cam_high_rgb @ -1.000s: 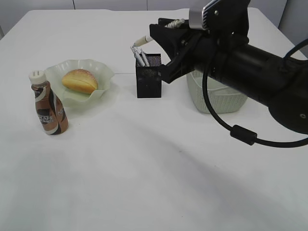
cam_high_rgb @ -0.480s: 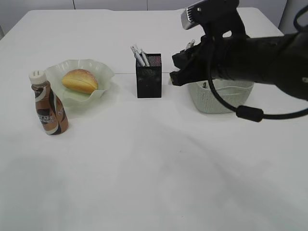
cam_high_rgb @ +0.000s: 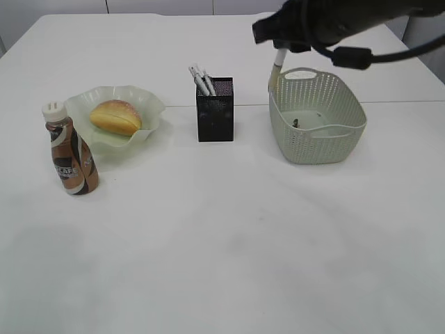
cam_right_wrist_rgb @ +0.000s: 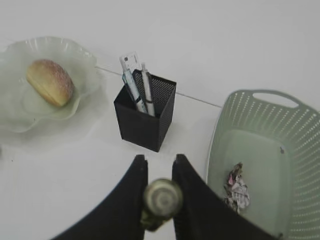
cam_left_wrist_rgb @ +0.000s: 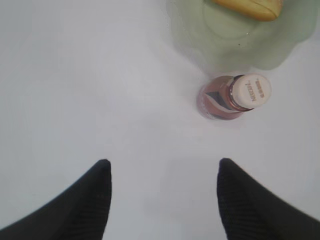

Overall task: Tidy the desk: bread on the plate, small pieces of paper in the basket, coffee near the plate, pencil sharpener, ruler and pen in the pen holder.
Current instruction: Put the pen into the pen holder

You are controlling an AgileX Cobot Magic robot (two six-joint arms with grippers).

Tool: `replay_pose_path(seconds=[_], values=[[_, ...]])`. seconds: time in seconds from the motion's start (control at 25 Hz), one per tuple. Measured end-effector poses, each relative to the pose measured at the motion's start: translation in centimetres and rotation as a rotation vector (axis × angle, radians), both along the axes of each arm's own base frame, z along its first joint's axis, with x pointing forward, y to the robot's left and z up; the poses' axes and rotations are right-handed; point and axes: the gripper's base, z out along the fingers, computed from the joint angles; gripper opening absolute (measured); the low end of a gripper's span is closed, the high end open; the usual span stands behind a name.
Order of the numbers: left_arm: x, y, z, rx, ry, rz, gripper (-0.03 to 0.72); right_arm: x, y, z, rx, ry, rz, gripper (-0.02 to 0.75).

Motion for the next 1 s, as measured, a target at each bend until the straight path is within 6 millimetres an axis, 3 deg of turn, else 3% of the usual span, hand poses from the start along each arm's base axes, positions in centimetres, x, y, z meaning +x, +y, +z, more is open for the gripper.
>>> replay_pose_path(seconds=[0.12,0.24,0.64,1.0], values=[[0.0,-0.2,0.0,-0.017,-0.001,-0.002,0.473,1.3,0.5,1.6,0.018,-0.007,-0.018,0.132],[0.0,-0.2,0.0,-0.026,-0.001,-0.003,0.470,3.1,1.3,1.8,0.010,0.018,-0.035,0.132],[0.0,0.3,0.0,0.040,0.002,0.004,0.468,8.8,3.8,0.8,0.018,0.050,-0.066,0.132],[0.0,0.5,0.0,0.053,0.002,0.006,0.468,12.9,5.8,-1.7,0.047,0.033,-0.066,0.132]])
